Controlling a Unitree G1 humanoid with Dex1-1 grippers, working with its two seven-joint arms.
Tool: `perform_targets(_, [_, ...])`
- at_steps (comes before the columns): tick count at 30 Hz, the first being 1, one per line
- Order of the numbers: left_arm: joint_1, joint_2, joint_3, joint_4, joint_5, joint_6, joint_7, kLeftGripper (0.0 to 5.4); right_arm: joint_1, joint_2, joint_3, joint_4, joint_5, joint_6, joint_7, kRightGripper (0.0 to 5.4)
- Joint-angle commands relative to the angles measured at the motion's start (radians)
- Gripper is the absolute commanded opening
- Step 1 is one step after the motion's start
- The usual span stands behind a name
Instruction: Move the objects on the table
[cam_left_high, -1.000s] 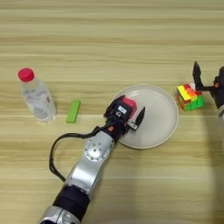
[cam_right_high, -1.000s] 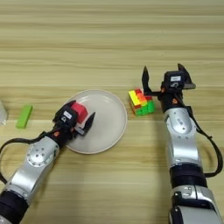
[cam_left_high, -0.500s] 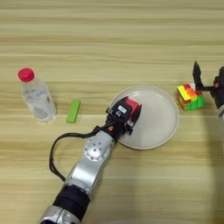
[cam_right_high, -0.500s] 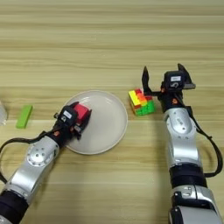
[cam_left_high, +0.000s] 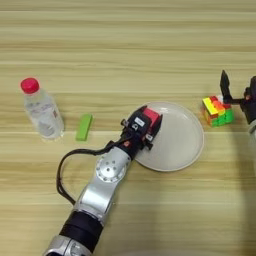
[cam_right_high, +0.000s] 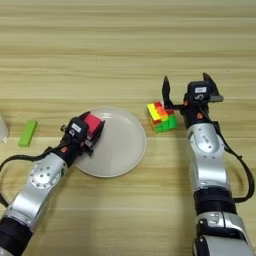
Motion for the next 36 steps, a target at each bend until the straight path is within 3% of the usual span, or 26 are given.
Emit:
perform_targets(1, [0.008,-0.009,0.024,-0.062,-0.016,-0.005,0.023,2.29,0.0,0.002,-0.004,-0.001,0.009,0.017,0.004,5.4])
perform_targets(8, [0.021,-0.007,0.084,-0.146,-0.026,-0.015,0.076,2.29,0.002,0.005,-0.004,-0.001,0.009,0.017,0.002,5.4])
perform_targets(15, [0.019,0.025,0.186,-0.103,-0.026,-0.02,0.151,2.28,0.002,0.006,-0.004,0.004,0.009,0.015,0.002,5.4])
perform_targets(22, [-0.001,0.038,0.237,0.005,-0.018,-0.043,0.195,2.27,-0.001,0.009,-0.003,0.009,0.009,0.013,0.003,5.4])
perform_targets(27, [-0.014,0.035,0.24,0.088,-0.029,-0.069,0.183,2.27,-0.001,0.008,-0.003,0.008,0.008,0.014,0.002,5.4])
perform_targets(36, [-0.021,0.031,0.239,0.113,-0.03,-0.088,0.177,2.27,0.001,0.006,-0.005,0.004,0.008,0.015,0.002,5.4])
